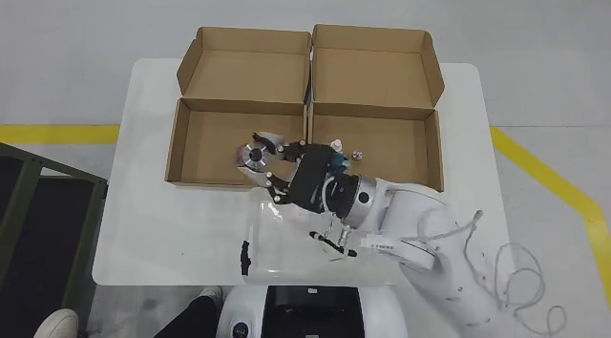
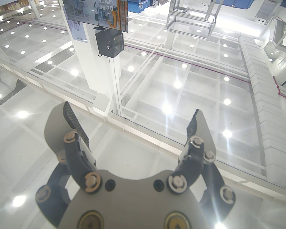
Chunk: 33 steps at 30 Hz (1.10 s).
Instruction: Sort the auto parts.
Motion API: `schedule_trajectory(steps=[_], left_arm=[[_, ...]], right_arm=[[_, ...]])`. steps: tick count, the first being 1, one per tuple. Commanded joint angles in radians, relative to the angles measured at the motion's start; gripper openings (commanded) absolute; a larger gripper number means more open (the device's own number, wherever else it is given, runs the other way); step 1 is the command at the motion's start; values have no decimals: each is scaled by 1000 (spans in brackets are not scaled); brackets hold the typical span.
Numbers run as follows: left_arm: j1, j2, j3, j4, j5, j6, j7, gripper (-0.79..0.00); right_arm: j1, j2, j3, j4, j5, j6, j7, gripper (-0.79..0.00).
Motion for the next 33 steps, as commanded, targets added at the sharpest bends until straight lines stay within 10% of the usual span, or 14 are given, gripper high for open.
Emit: schedule_trajectory(steps=[1, 33], left_arm=[[0, 0, 0, 0, 0, 0, 0, 0], [0, 0, 0, 0, 0, 0, 0, 0]], right_arm=[[0, -1, 15, -4, 22, 10, -19, -785], [-70, 17, 105, -59, -19, -49, -95, -785]])
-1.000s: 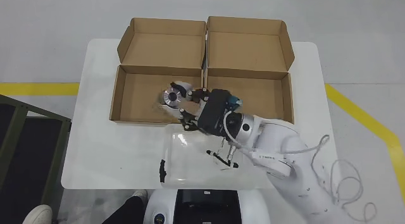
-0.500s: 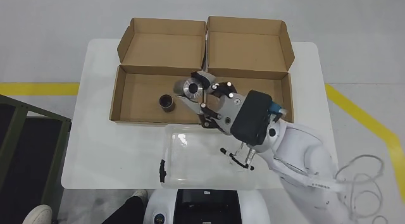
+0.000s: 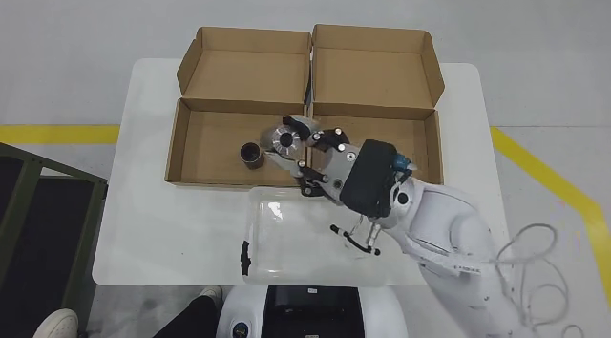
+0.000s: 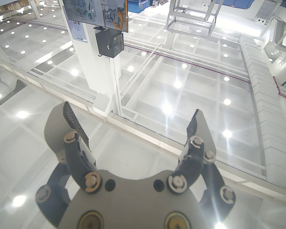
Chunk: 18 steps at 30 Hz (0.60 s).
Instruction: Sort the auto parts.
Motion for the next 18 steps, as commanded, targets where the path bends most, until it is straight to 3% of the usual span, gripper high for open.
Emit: schedule_trajectory(steps=[1, 18], left_arm=[[0, 0, 0, 0, 0, 0, 0, 0], [0, 0, 0, 0, 0, 0, 0, 0]], right_arm=[[6, 0, -8, 18, 1, -7, 12, -785], [3, -2, -73, 193, -8, -10, 91, -785]])
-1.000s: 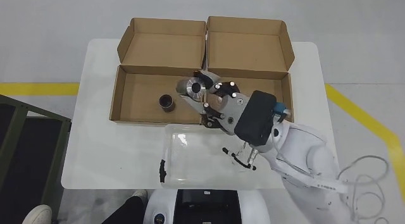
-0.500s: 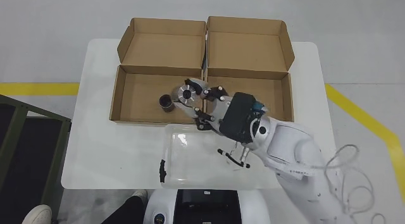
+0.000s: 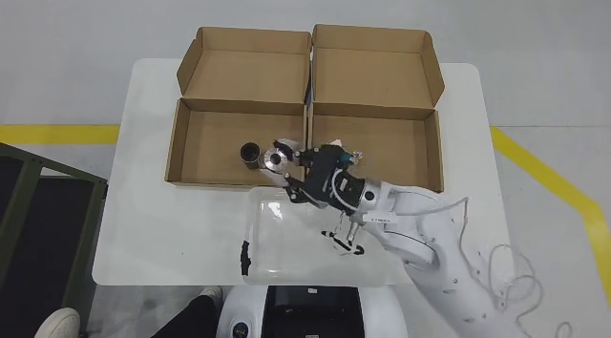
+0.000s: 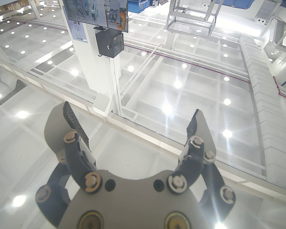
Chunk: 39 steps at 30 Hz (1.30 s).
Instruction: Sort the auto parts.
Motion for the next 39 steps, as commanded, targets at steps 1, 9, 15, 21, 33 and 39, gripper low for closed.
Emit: schedule_trajectory(steps=[1, 9, 15, 21, 33, 39], left_arm=[[0, 0, 0, 0, 0, 0, 0, 0], [0, 0, 0, 0, 0, 0, 0, 0], [0, 0, 0, 0, 0, 0, 0, 0], [0, 0, 0, 0, 0, 0, 0, 0], [0, 0, 0, 0, 0, 0, 0, 0], [0, 0, 0, 0, 0, 0, 0, 0]], right_arm=[[10, -1, -7, 28, -1, -1, 13, -785], [99, -14, -77, 154, -25, -6, 111, -785], [153, -27, -111, 240, -35, 15, 119, -785], [194, -40, -151, 311, -85, 54, 139, -785], [261, -66, -196, 418, -114, 106, 138, -785], [304, -82, -218, 480, -106, 118, 153, -785]])
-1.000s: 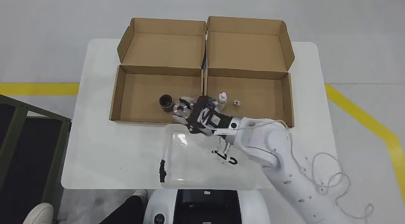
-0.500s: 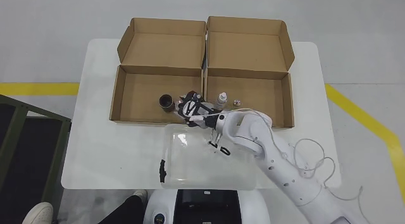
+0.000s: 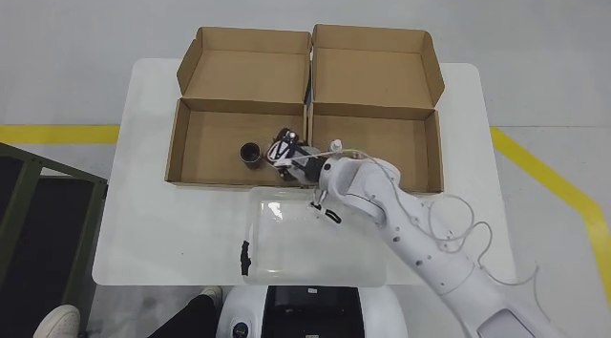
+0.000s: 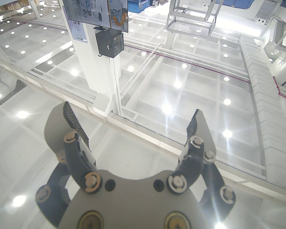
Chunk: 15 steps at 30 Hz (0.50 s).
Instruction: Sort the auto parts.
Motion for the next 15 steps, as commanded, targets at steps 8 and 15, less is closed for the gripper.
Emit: schedule_trajectory(steps=[8, 15], left_arm=[[0, 0, 0, 0, 0, 0, 0, 0], [0, 0, 0, 0, 0, 0, 0, 0]], right_arm=[[50, -21, -24, 95, 1, 1, 6, -785], [76, -35, -39, 149, 0, 0, 2, -785]])
